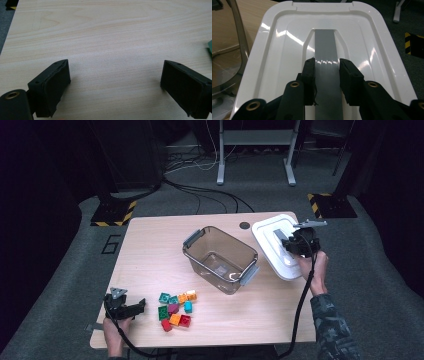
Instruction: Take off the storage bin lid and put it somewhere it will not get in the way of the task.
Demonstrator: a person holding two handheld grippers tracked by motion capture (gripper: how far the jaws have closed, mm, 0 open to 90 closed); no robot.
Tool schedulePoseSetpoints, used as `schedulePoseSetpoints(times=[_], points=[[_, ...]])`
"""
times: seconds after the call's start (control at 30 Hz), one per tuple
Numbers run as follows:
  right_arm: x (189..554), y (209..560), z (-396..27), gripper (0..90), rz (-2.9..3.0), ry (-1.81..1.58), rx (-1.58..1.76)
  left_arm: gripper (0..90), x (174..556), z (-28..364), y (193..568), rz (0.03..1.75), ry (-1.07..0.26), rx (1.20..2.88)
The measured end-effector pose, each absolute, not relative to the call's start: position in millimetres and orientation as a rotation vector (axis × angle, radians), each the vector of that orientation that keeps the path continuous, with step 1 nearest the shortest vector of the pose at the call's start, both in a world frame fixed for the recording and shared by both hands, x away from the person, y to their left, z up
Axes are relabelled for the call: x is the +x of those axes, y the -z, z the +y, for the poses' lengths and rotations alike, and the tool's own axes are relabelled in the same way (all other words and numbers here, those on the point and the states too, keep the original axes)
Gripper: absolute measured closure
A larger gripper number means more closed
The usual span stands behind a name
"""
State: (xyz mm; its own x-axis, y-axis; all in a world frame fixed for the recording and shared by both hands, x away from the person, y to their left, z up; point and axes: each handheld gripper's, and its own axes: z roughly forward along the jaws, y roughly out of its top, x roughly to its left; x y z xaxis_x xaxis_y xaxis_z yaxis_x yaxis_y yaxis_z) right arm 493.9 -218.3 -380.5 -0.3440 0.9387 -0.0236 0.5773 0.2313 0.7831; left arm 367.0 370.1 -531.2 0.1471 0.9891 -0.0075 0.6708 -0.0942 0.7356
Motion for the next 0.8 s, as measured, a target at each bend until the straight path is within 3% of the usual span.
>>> schedulePoseSetpoints(times=[0.8], points=[[513.4, 433.0, -231.6, 66.9, 1.953, -0.882, 1.58, 8.6, 367.0, 370.1, 531.2, 1.585, -0.686, 1.832]])
